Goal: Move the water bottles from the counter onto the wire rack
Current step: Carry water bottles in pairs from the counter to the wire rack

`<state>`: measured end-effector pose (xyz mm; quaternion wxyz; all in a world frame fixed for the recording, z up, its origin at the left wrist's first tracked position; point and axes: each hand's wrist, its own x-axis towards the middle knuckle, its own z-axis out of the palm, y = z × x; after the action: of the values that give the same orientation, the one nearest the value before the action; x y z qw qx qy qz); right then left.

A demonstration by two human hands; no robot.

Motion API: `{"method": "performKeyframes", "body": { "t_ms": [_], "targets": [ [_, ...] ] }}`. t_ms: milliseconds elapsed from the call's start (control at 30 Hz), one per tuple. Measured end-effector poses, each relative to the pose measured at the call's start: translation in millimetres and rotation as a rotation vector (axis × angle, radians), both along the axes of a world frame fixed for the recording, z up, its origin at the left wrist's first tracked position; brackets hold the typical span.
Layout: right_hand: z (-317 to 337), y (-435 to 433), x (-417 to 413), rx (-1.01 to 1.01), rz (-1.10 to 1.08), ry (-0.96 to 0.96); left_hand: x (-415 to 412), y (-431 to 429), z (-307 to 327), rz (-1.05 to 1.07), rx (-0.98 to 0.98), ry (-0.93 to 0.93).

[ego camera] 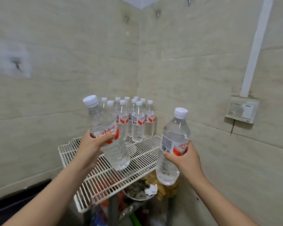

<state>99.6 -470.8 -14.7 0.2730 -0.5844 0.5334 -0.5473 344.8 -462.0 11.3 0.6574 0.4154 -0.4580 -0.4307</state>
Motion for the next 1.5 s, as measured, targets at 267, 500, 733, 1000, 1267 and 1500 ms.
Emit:
{"method": "performKeyframes", "body": {
  "t_ms": [267,500,733,1000,1267,1500],
  "targets": [
    [3.9,-135.0,56.3,0.054,0.169,0.025,28.0,-44.1,-13.4,0.211,0.05,-0.105],
    [-5.6,-238.8,118.5,0.103,0.235,0.055,59.3,-113.3,-16.4,0.297,0.098,-0.131],
    [-25.6,-271.9,146.1,0.092,0.175,0.167,43.2,-186.1,-20.5,0.265,0.119,-0.219],
    [-28.8,-289.8,132.7,0.14,0.277,0.575,17.7,-228.1,-26.9,0.282,0.178,-0.252],
    [-33.8,-279.9,120.6,0.091,0.243,0.541,-1.4,-232.1,-46.8,0.368,0.228,-0.272],
    [-37.7,-279.1,109.5,0.057,0.3,0.537,-8.5,-224.5,-60.3,0.453,0.273,-0.344]
  ]
}}
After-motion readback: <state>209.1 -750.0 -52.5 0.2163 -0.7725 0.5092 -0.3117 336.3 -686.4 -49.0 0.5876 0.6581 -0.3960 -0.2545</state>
